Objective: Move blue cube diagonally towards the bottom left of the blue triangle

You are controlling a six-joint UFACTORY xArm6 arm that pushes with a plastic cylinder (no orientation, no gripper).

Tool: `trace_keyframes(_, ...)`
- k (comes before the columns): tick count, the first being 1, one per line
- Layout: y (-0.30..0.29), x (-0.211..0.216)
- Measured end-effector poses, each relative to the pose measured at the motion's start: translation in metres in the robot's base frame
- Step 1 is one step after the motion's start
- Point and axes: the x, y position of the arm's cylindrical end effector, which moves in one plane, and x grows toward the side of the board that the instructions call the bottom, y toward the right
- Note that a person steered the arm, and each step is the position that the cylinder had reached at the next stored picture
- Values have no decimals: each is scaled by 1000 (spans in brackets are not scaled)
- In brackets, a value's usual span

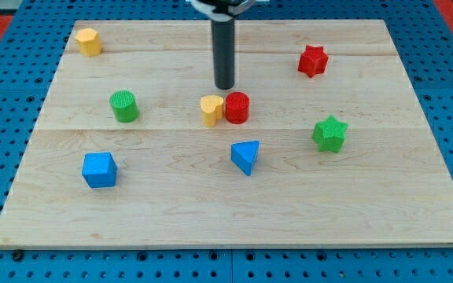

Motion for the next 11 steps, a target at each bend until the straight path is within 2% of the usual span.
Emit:
trace_keyframes(1, 66, 6)
trace_keyframes(2, 168, 41)
trace_keyframes(3, 185, 103)
trace_keyframes(4, 133, 120)
trace_keyframes(5, 50, 120)
trace_keyframes(6, 113, 141)
trace_keyframes(7, 89, 197)
trace_keyframes(8, 12, 193)
trace_keyframes(9, -41, 188)
trace_keyframes(10, -2, 206)
trace_keyframes(11, 40, 180)
